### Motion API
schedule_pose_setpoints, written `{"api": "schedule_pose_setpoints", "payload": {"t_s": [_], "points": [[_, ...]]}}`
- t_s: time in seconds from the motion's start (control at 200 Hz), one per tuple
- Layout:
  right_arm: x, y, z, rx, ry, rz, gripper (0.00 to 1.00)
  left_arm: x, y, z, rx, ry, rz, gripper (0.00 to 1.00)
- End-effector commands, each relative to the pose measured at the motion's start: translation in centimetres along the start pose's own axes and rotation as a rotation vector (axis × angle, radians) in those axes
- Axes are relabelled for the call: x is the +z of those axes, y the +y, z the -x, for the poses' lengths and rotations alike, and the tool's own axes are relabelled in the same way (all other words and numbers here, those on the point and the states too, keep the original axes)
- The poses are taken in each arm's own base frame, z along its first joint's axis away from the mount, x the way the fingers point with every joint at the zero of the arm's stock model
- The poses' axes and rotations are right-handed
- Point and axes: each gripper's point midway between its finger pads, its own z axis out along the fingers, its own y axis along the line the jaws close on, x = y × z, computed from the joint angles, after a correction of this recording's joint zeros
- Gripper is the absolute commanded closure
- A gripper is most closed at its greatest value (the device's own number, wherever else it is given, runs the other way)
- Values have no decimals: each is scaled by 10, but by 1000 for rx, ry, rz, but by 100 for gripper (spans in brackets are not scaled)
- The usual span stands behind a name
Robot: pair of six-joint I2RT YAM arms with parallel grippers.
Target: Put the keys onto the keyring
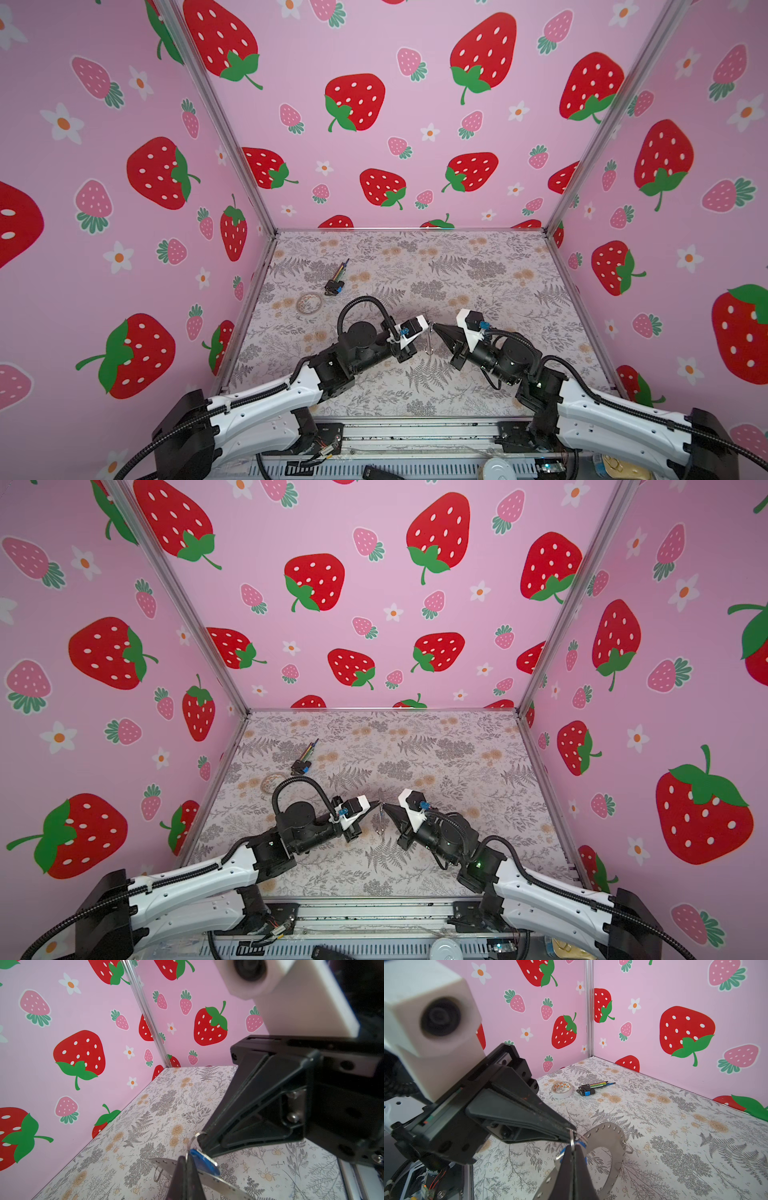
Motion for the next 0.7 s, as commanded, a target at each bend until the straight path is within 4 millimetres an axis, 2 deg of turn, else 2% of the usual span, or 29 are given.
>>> {"api": "schedule_pose_setpoints", "payload": {"t_s": [0.0,0.35,0.695], "points": [[0,-2,10,20,-41,-17,100,-4,6,30,4,-94,7,100],[-11,-14,16,55,-88,-83,100,-4,1,31,12,-101,-15,100],[-11,-23,6,136,-63,-135,100,-5,-2,32,32,-111,-24,100]]}}
